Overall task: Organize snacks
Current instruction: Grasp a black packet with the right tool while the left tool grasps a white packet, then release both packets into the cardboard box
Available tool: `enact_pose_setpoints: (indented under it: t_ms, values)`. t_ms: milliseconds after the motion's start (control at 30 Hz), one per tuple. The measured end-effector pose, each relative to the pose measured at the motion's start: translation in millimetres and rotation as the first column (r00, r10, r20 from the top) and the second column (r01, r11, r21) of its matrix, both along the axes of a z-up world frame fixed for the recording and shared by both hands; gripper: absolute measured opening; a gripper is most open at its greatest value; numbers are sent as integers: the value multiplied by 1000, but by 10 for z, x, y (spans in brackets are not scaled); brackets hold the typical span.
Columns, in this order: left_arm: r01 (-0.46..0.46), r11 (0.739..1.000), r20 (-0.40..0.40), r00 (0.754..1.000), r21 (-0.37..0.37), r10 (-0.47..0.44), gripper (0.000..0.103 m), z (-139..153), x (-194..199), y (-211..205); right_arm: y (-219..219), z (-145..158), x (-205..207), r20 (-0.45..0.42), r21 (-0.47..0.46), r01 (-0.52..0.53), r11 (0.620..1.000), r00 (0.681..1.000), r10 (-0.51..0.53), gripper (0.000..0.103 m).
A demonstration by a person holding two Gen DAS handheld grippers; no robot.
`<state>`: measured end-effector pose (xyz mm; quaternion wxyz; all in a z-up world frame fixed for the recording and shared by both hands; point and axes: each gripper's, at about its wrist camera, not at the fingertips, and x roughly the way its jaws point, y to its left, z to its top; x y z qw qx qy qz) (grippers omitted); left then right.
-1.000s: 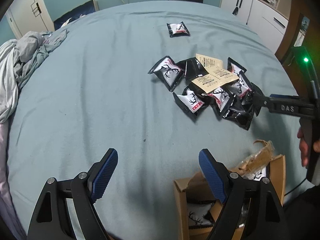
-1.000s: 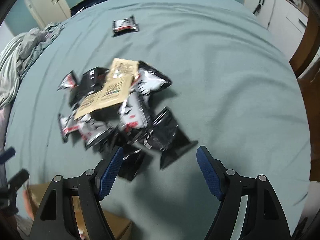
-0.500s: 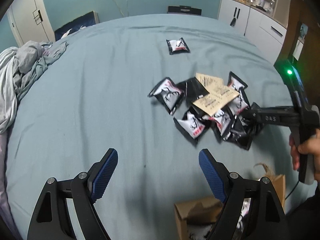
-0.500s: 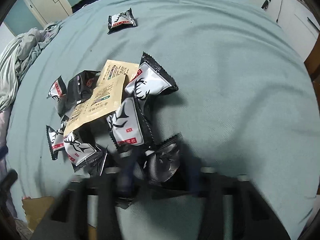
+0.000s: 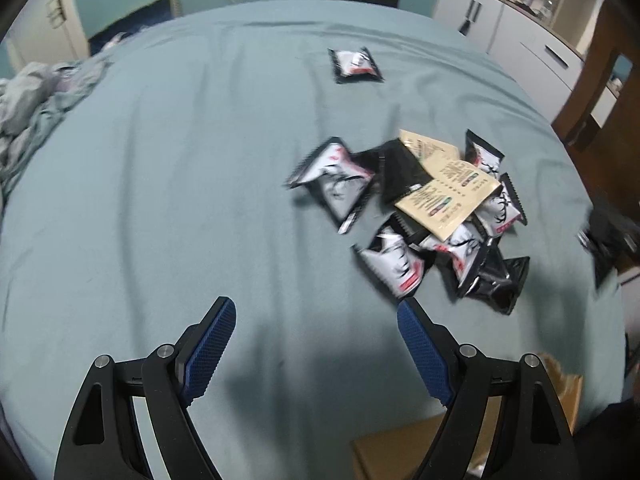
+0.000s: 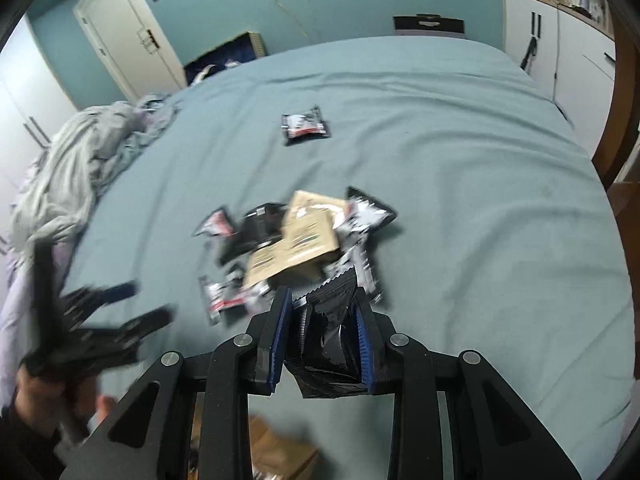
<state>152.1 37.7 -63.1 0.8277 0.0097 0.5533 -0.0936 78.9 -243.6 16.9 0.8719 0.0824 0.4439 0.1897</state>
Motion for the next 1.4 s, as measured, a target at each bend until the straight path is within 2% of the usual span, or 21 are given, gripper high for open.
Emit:
enact_pose_setpoints:
  t_ms: [100,167,267,367,433,500,533,600,667,733,867,1033,1200,1400]
  values:
    - [41,999,-69,997,-24,-42,83,-87,179,-152,-95,103,-246,7,44,-25,999,1000,25,28]
    - [68,998,-88,994,-9,-68,83,-127,252,-256,-194,150,-465,5,106,-40,994,999,40,28]
    - [105,994,-117,988,-6,-105,82,-233,353,-373,-350,132,-751,16,128,-29,991,999,27,28]
    - [121,993,-194,974,4,-118,61,-425,437,-431,-472,-106,-897,-38,163,-2,987,999,8,28]
    - [129,991,-175,977,41,-120,53,-441,445,-470,-496,-207,-814,-81,148,2,989,997,10,28]
    - [146,988,-158,978,56,-136,19,-394,442,-499,-499,-216,-686,-84,144,-3,990,996,16,28]
    - [141,988,-157,979,55,-131,19,-375,448,-491,-478,-220,-631,-77,126,-11,992,997,20,28]
    - [103,994,-159,983,35,-97,5,-362,476,-442,-398,-231,-567,-64,83,-20,996,998,26,28]
    - [77,997,-157,985,16,-73,5,-341,483,-373,-288,-250,-547,-68,57,-28,998,997,32,28]
    - [50,998,-140,989,32,-45,4,-282,465,-314,-261,-264,-532,-76,56,-31,998,996,35,28]
    - [42,998,-69,997,46,-39,4,7,296,-247,-227,-229,-587,-54,46,-1,999,999,3,28]
    - [11,997,64,998,74,-16,4,492,-208,-123,-243,-174,-656,-39,53,31,998,999,-28,28]
    - [11,998,146,989,65,-21,4,815,-643,15,-238,-102,-785,-17,42,36,998,999,-35,28]
    - [50,997,187,981,55,-60,4,908,-1193,-43,-150,-26,-927,18,6,13,1000,1000,-13,28]
